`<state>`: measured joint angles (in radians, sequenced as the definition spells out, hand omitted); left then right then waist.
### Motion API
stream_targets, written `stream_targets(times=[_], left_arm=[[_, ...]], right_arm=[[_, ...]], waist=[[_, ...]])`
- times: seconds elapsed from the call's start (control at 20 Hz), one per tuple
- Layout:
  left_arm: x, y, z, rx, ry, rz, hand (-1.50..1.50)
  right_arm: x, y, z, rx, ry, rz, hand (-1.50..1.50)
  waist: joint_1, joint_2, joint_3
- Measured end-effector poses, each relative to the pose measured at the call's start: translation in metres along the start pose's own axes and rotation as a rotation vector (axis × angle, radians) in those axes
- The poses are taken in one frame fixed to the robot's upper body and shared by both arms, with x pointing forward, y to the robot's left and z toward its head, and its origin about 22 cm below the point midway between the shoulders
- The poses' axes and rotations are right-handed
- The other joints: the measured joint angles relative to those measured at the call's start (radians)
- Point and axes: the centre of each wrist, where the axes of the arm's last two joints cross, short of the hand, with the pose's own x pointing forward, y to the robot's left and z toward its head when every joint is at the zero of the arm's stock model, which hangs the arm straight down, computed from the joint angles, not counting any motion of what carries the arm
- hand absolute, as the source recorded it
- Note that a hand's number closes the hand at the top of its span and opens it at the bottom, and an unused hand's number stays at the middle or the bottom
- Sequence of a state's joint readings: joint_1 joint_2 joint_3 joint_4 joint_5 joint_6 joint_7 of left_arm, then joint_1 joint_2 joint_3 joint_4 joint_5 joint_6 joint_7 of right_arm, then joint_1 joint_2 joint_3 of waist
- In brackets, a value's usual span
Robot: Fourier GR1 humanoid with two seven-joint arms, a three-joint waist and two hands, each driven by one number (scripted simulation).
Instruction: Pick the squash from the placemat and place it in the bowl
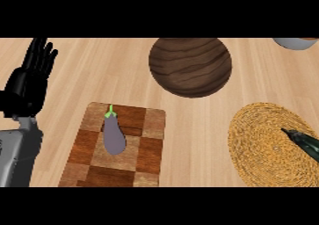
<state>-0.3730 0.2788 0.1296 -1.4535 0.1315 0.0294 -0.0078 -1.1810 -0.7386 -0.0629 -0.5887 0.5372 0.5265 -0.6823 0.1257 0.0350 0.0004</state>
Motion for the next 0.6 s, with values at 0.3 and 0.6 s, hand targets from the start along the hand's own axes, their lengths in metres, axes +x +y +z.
stream_targets(times=[0.3,0.6], left_arm=[[-0.004,0.011,0.004,0.018,0.006,-0.007,0.00],[-0.006,0.009,0.010,0.035,0.021,-0.002,0.00]], right_arm=[[0.023,0.021,-0.054,0.113,-0.037,-0.011,1.50],[0.039,0.070,-0.101,0.235,-0.070,-0.033,1.50]], waist=[[-0.017,-0.005,-0.001],[-0.037,-0.011,-0.001]])
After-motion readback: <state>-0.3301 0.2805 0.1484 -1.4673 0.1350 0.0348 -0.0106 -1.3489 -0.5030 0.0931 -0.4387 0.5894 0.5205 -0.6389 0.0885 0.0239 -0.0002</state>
